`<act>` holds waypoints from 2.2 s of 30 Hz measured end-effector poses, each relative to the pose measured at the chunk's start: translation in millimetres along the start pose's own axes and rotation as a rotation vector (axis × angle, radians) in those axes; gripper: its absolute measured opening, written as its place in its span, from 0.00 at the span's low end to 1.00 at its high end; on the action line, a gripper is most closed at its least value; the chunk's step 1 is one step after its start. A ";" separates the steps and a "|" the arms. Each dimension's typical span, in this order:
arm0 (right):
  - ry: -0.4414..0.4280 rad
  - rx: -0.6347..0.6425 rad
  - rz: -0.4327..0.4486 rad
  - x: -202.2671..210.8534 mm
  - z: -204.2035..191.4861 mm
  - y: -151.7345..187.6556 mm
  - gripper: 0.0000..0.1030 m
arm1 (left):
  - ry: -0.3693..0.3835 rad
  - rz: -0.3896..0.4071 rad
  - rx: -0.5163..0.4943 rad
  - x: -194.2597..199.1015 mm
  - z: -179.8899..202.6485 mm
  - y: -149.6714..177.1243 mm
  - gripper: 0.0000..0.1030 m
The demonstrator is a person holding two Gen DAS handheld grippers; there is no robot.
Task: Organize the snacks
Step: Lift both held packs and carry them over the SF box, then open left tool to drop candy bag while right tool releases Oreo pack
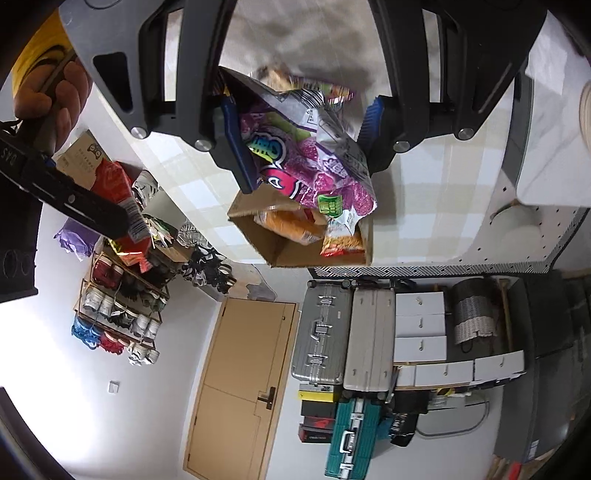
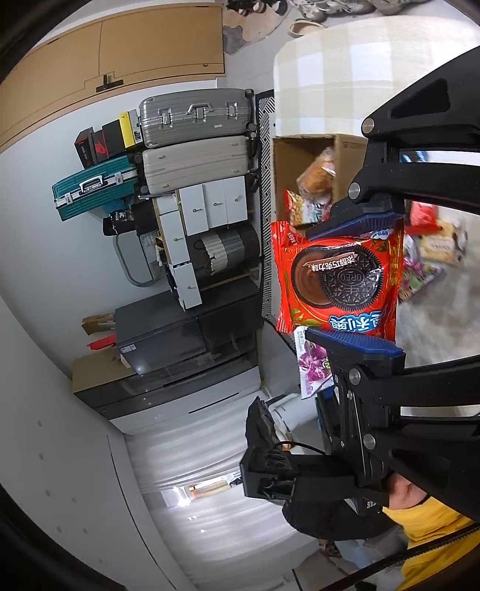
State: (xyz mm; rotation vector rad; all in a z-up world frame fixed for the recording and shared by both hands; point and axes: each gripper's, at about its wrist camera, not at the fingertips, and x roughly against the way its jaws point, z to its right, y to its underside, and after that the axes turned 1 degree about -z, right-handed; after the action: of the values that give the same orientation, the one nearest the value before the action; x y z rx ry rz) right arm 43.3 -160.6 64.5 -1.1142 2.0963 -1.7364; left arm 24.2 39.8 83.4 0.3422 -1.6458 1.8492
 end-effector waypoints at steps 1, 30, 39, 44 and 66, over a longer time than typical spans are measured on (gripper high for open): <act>0.003 0.004 -0.003 -3.9 3.1 -4.3 0.46 | 0.002 -0.007 -0.007 -6.8 1.2 -6.7 0.47; 0.080 -0.112 -0.162 -175.0 135.2 -74.8 0.46 | -0.018 -0.205 0.018 -271.8 -31.7 -140.4 0.47; 0.105 -0.142 -0.218 -206.4 158.8 -61.3 0.46 | -0.008 -0.266 0.010 -322.6 -45.2 -127.3 0.47; 0.109 -0.162 -0.243 -214.4 164.3 -50.7 0.46 | -0.002 -0.320 -0.002 -346.8 -42.5 -111.6 0.47; 0.159 -0.162 -0.268 -222.0 161.6 -35.6 0.46 | -0.053 -0.315 -0.044 -355.2 -28.3 -91.5 0.72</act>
State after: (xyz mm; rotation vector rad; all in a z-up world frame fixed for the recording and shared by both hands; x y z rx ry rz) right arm 307.1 -139.2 -16.8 -1.4019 2.3073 -1.8517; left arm 358.0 -31.1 -54.0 0.5999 -1.5629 1.5787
